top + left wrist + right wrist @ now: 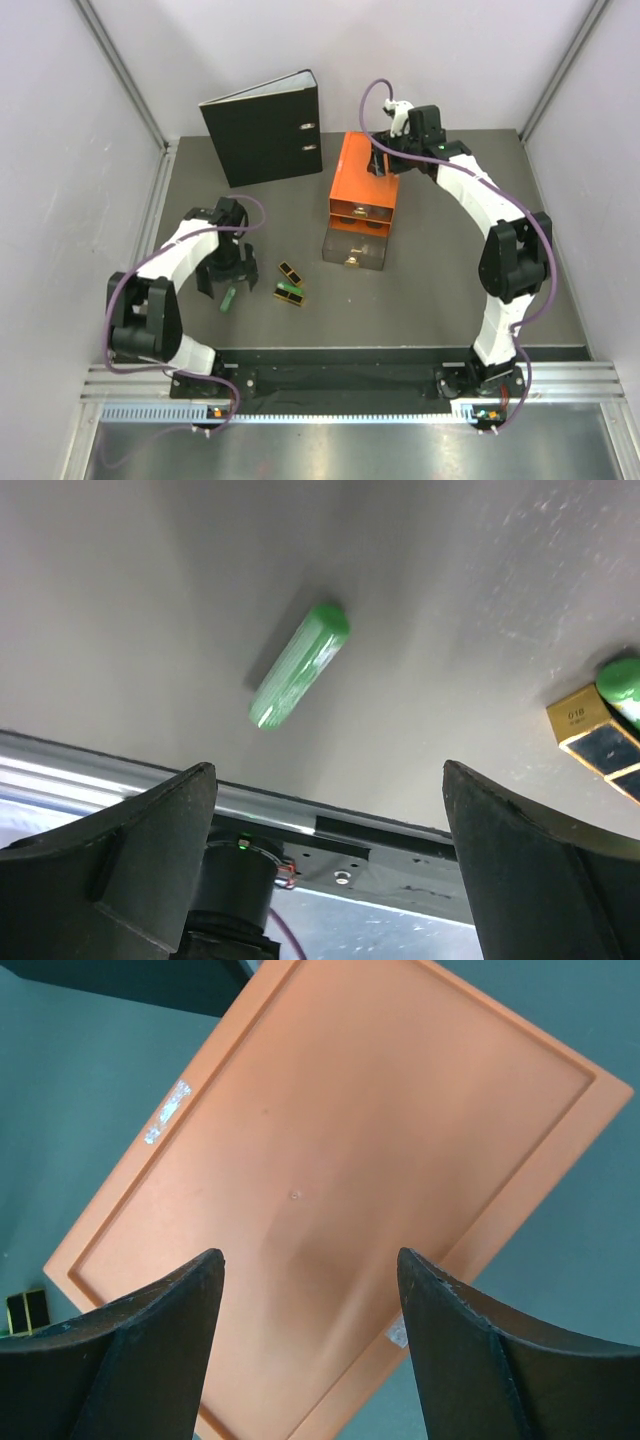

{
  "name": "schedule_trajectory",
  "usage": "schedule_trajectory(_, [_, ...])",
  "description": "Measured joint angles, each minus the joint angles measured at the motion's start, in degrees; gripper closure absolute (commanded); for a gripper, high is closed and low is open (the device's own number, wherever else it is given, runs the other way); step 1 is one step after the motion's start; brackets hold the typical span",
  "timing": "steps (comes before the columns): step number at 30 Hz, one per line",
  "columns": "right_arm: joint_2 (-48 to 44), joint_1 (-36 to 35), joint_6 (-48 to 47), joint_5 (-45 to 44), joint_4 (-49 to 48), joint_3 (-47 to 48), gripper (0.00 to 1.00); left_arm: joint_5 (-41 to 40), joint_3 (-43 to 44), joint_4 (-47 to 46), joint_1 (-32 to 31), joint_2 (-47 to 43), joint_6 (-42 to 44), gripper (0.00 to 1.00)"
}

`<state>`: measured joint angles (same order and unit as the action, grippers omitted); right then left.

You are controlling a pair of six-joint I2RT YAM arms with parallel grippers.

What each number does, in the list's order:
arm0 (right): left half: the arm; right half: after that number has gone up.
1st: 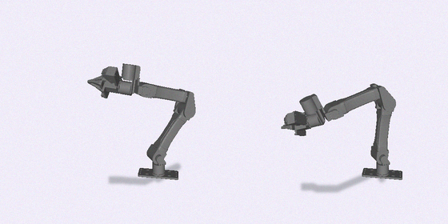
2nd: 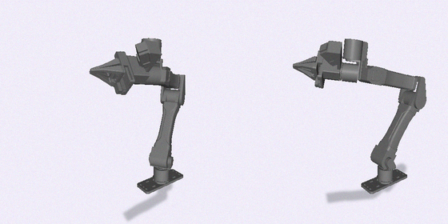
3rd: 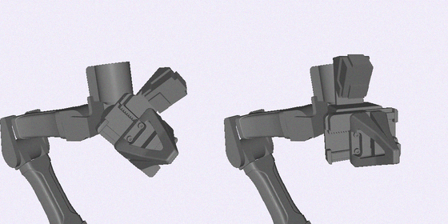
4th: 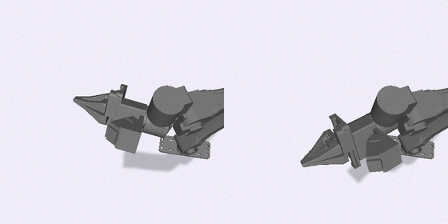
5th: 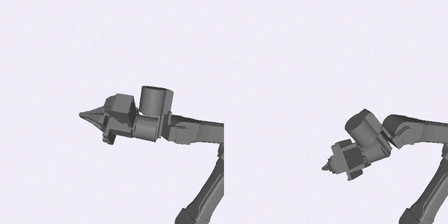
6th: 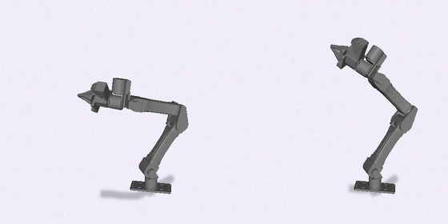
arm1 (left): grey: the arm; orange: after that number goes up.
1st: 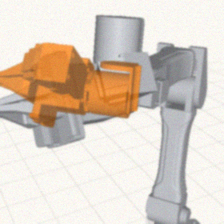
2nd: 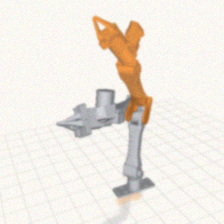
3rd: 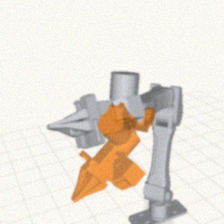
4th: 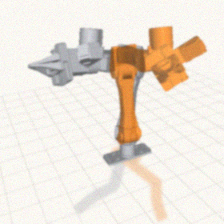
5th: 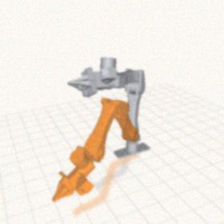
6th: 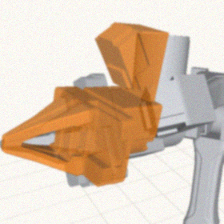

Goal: Organize the makeup

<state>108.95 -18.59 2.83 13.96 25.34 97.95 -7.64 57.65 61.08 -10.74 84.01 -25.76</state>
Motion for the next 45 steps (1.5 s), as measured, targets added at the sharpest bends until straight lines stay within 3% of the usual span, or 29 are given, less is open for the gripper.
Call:
schedule_trajectory(10, [0.31, 0.00, 0.55, 1.62, 0.04, 0.02, 0.30, 1.97, 5.29, -0.11, 1.22, 9.05, 6.86, 0.03])
schedule_trajectory(15, [0.42, 0.02, 0.85, 2.19, 0.02, 0.02, 0.30, 2.10, 4.94, -0.09, 1.27, 13.66, 7.48, 0.17])
schedule_trajectory(17, [0.42, 0.02, 0.85, 2.40, 0.02, 0.02, 0.30, 2.10, 4.57, -0.22, 1.33, 14.27, 7.72, 0.30])
schedule_trajectory(21, [0.42, 0.04, 0.85, 2.97, 0.00, 0.00, 0.30, 2.21, 3.96, -0.85, 1.92, 15.67, 7.87, 0.37])
schedule_trajectory(29, [0.42, 0.24, 0.87, 3.72, 0.00, 0.00, 0.29, 2.49, 3.96, -0.90, 5.95, 19.02, 7.96, 0.38])
schedule_trajectory(38, [0.42, 0.37, 0.87, 4.02, 0.00, 0.00, 0.29, 3.82, 4.94, 0.72, 7.08, 21.70, 8.70, 0.72])
schedule_trajectory(39, [0.42, 0.37, 0.87, 4.04, -0.02, 0.00, 0.29, 4.04, 5.09, 1.11, 7.08, 22.12, 8.96, 0.78])
schedule_trajectory(40, [0.42, 0.37, 0.85, 4.11, 0.00, 0.00, 0.29, 4.24, 5.25, 1.46, 7.08, 22.49, 9.07, 0.95])
schedule_trajectory(41, [0.42, 0.37, 0.87, 4.13, 0.00, 0.00, 0.29, 4.26, 5.40, 1.77, 7.08, 22.82, 9.22, 1.00])
schedule_trajectory(45, [0.42, 0.39, 0.85, 4.11, 0.00, 0.00, 0.29, 4.31, 6.60, 3.13, 7.06, 24.06, 9.49, 1.00])
